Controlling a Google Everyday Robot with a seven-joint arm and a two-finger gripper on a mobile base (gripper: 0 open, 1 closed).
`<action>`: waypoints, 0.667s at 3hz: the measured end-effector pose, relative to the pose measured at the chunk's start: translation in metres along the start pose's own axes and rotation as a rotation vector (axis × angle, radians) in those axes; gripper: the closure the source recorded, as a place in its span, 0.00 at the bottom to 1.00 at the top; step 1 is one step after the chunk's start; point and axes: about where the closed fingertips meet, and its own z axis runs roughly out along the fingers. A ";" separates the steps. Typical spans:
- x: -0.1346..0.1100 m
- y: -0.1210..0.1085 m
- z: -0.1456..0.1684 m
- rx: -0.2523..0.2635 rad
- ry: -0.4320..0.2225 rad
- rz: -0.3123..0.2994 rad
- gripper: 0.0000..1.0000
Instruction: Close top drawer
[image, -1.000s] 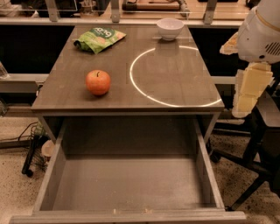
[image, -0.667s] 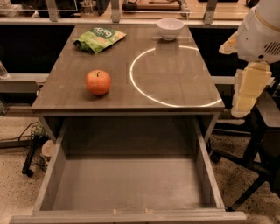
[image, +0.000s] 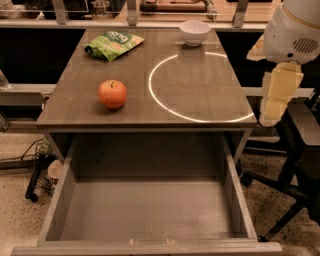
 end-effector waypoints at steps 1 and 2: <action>-0.004 -0.010 0.001 -0.016 -0.001 0.039 0.00; -0.006 -0.017 0.002 -0.018 0.003 0.090 0.00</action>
Offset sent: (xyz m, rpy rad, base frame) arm -0.0088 -0.0051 -0.0032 -0.0256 0.1785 -0.1388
